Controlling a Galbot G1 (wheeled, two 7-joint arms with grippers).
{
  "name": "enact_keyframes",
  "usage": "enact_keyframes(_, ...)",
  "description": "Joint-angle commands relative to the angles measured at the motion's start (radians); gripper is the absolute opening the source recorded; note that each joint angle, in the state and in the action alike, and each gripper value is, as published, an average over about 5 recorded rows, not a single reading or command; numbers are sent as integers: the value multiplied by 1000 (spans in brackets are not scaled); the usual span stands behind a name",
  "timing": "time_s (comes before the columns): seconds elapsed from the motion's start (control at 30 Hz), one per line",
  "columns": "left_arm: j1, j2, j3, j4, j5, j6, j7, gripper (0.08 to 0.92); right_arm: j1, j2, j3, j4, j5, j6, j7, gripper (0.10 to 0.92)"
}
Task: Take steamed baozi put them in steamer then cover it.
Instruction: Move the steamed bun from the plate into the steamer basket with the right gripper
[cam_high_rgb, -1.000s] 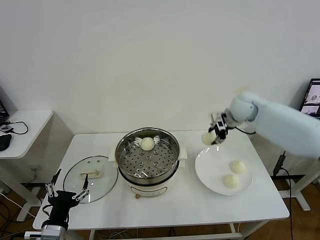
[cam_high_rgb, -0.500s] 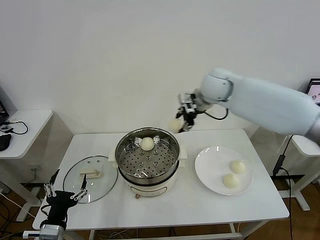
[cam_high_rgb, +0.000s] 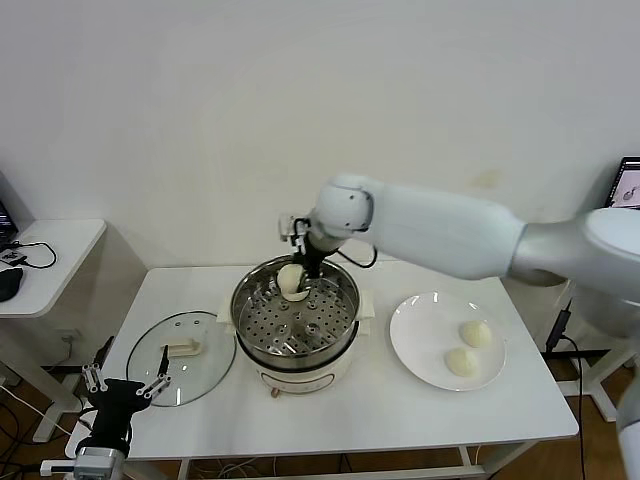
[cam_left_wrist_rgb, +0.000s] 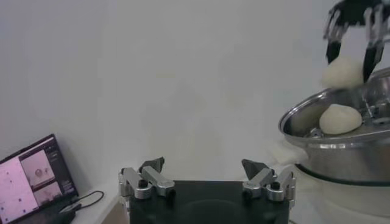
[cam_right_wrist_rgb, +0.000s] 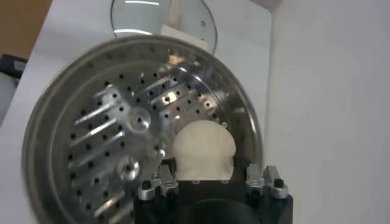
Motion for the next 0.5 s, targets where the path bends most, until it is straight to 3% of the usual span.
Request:
enact_keyframes(0.03, -6, -1, -3, 1, -1, 0, 0, 823, -89, 134, 0, -90, 30, -63, 65, 594)
enact_keyframes(0.5, -5, -4, -3, 1, -2, -2, -1, 823, -124, 203, -4, -130, 22, -89, 68, 594)
